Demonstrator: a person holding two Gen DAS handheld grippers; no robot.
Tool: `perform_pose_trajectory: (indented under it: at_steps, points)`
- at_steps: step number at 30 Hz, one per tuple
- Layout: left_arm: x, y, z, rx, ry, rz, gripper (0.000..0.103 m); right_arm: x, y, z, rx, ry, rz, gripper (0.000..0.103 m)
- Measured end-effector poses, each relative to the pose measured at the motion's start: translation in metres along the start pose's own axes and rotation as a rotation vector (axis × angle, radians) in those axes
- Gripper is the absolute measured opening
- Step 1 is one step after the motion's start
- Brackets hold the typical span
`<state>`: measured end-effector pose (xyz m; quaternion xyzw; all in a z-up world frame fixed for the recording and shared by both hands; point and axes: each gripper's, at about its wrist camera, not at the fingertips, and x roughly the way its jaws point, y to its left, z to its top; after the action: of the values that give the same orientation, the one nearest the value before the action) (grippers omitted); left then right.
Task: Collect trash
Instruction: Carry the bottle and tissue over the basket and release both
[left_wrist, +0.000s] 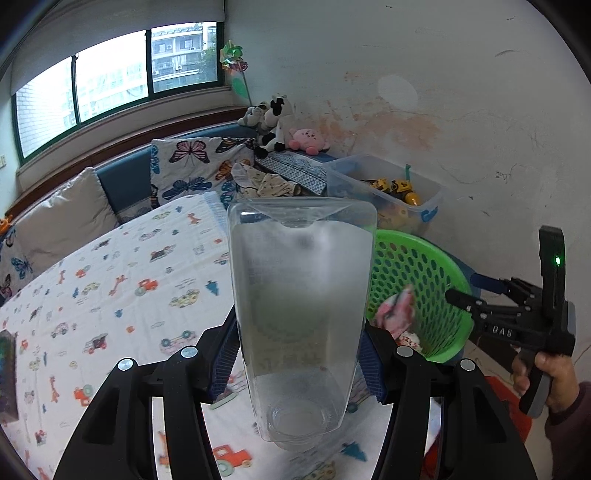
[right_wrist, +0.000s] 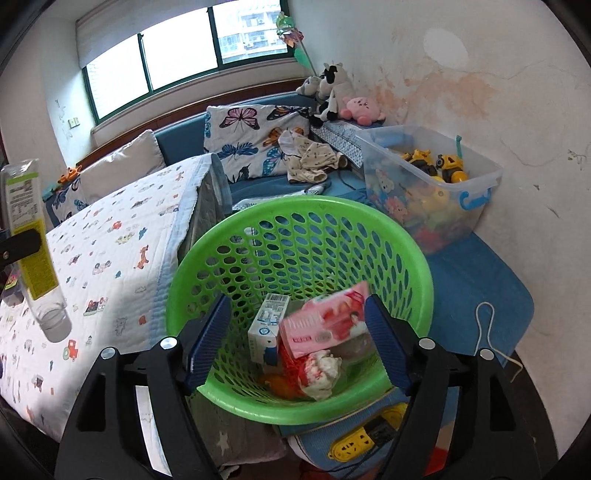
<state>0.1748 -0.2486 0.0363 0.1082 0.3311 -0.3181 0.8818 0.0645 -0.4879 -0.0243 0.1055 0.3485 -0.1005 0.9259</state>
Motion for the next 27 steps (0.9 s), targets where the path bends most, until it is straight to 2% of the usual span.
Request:
perform_pose_trajectory:
  at_steps: [10,27]
  points:
    - [0.027,-0.027,0.019,-0.018,0.004,-0.059,0.056,-0.018,-0.008,-0.007,0.008,-0.027,-0.011,0.082]
    - [0.087,-0.065,0.037,-0.064,0.028,-0.137,0.056,-0.018,-0.026,-0.021,0.035,-0.018,-0.026,0.082]
